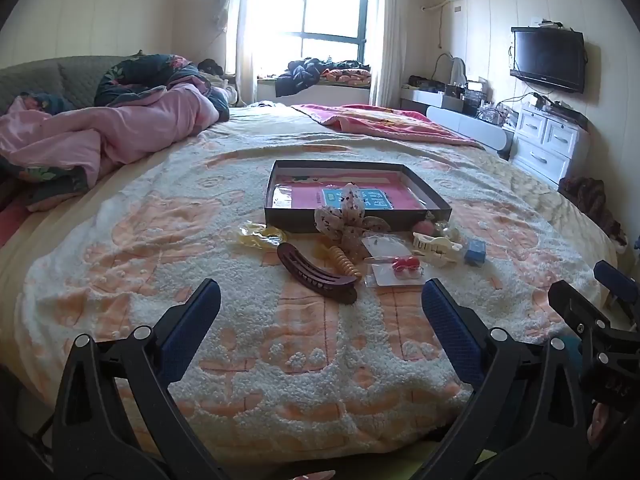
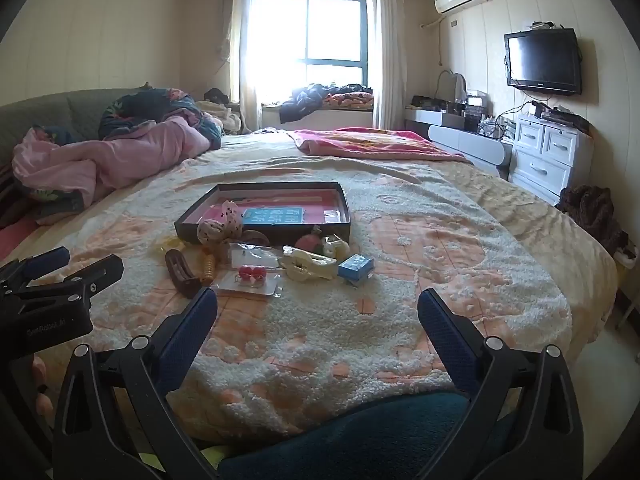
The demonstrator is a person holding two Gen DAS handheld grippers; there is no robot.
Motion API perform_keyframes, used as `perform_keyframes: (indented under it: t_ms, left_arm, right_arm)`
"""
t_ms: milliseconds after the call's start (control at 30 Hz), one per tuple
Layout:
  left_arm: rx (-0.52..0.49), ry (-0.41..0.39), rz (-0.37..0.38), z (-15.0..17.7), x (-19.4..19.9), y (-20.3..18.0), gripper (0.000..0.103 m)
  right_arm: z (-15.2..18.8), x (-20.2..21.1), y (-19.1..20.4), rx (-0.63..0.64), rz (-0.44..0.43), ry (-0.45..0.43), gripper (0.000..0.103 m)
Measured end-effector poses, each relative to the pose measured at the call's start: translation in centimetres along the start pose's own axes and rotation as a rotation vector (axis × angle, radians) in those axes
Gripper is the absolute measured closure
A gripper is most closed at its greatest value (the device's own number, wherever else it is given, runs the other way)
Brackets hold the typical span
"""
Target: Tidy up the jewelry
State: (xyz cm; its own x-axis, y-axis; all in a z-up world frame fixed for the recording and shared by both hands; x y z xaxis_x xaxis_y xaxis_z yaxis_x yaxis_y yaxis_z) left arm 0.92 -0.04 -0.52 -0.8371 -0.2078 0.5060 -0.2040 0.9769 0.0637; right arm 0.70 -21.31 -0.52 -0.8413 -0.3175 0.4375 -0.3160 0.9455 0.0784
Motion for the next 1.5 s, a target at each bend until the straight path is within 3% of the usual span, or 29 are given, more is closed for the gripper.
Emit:
perform_keyframes:
  t_ms: [1500]
  left_arm:
    - [0.019, -0.05, 0.005, -0.7, 0.6, 0.6, 0.011]
  right_arm:
    - [-0.8, 0.5, 0.4, 0.012, -0.004, -0.033, 0.006]
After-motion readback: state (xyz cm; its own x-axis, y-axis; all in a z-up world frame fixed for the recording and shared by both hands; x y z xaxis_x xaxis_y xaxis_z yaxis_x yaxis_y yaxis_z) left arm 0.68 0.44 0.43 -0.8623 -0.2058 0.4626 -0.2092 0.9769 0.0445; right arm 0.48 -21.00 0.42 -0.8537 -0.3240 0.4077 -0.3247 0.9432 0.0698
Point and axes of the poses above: each gripper's, at about its wrist camera, not at the fingertips, and x roughly against the way its jaws point, y to its left, z to its underside, the point moved 1 cm from there along -x, roughly the way its jaws point, and after that the axes turned 12 degrees about -z, right-handed, at the moved point
